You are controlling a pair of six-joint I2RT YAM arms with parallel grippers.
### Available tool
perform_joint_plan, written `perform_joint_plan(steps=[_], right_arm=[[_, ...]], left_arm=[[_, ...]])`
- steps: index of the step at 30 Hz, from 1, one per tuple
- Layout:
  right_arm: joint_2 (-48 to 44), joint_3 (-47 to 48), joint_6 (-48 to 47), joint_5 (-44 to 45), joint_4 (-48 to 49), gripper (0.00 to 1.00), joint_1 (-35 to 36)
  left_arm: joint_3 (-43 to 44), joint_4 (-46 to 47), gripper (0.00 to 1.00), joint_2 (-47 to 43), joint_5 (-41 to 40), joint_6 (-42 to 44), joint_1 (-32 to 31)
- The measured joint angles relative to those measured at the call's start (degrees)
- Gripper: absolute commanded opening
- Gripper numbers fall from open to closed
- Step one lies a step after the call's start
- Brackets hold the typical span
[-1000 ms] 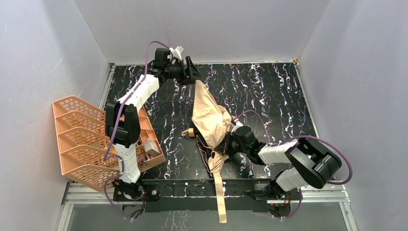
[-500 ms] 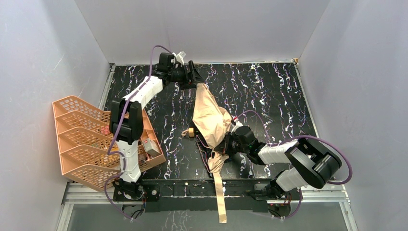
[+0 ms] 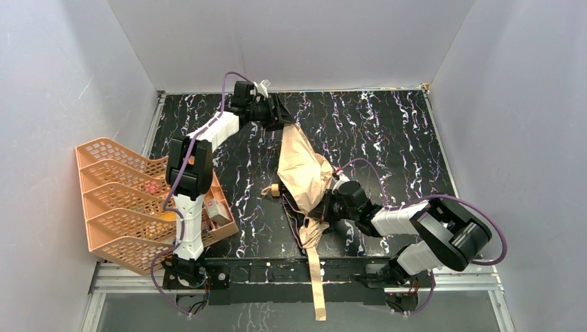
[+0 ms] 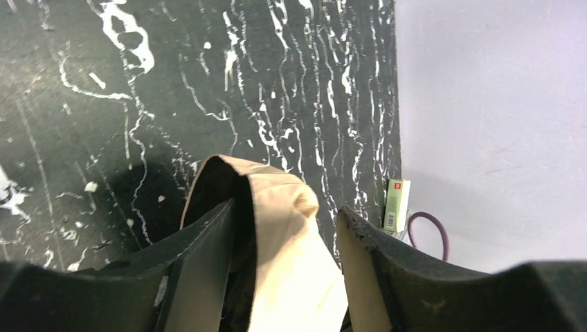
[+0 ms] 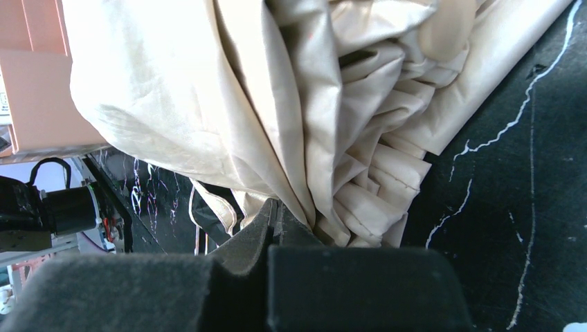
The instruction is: Put away the umbrella
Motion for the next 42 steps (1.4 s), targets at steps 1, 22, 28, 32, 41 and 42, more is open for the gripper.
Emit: perform_joint_plan(steps=[1, 22, 28, 32, 41, 42], right_arm=[[0.0, 0.0, 0.0, 0.0, 0.02, 0.0, 0.0], [0.74, 0.33, 0.22, -0.44, 0.52, 0.0, 0.0], [2.29, 0.57, 1.64, -0.83, 2.36, 0.0, 0.0], [3.41, 1.18, 2.67, -1.09, 2.97, 0.0, 0.0], [3.08, 1.64, 3.23, -0.63, 2.36, 0.0, 0.02], [2.97, 1.77, 3.19, -0.44, 2.05, 0.0, 0.02]], left_arm=[[0.0, 1.03, 0.44, 0.0, 0.46, -0.44, 0.0], [1.49, 8.9, 0.0, -0.04, 5.73, -4.28, -0.13], [-3.65, 11.69, 0.0, -6.03, 5.92, -4.68, -1.27], [-11.26, 12.46, 0.0, -16.57, 4.04, -3.1, -4.22], [-31.3, 14.6, 0.0, -37.35, -4.04, 0.28, -16.06], [-33.55, 14.78, 0.0, -38.66, -4.94, 0.13, -17.11]])
